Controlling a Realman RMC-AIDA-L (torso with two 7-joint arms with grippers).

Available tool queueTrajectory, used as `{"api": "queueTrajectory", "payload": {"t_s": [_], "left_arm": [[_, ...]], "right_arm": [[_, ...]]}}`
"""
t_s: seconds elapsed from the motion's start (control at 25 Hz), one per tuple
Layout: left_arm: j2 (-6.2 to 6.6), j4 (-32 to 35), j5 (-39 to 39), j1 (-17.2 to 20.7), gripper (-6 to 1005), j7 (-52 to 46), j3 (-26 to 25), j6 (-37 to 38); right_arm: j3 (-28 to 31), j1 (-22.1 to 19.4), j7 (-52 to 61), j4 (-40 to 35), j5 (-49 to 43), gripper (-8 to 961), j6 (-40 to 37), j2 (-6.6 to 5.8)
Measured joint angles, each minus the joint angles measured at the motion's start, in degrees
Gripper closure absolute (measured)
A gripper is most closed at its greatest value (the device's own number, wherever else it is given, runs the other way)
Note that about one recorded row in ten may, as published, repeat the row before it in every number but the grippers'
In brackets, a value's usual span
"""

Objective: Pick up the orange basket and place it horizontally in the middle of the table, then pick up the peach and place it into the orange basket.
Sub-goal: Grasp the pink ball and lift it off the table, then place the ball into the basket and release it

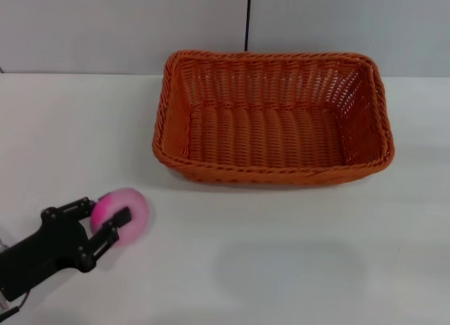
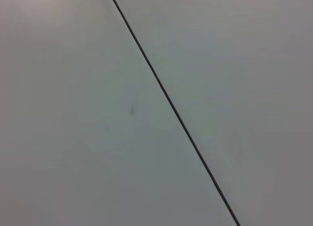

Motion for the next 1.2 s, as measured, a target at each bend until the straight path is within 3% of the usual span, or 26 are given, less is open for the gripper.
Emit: {"api": "queueTrajectory", "payload": {"t_s": [0.36,0.48,0.6,0.64,0.96,1.2], "left_arm": [[0.2,-0.3,-0.3,-0.4,701,-1.6,-10.0,-5.8],[0.01,-3.5,-1.6,-0.8,715,-2.6,-16.6,-6.7],[0.05,-11.1,-2.5,-2.4,728,-3.0,-22.6,-6.5],[0.05,-11.1,-2.5,-2.4,733,-3.0,-22.6,-6.5],[-0.38,-17.7,-0.5,-13.2,819,-6.3,-22.9,2.1],[-0.12,-18.6,7.0,-19.1,856,-12.6,-22.9,10.8]], "right_arm": [[0.5,0.0,0.0,1.5,0.0,415,0.0,-0.46],[0.5,0.0,0.0,1.6,0.0,416,0.0,-0.47],[0.5,0.1,0.0,2.1,0.0,416,0.0,-0.55],[0.5,0.2,-0.1,2.3,0.0,416,0.0,-0.57],[0.1,0.8,-0.4,2.9,0.0,415,-0.2,-0.62],[0.0,0.7,-0.3,2.9,-0.2,416,-0.3,-0.62]]}}
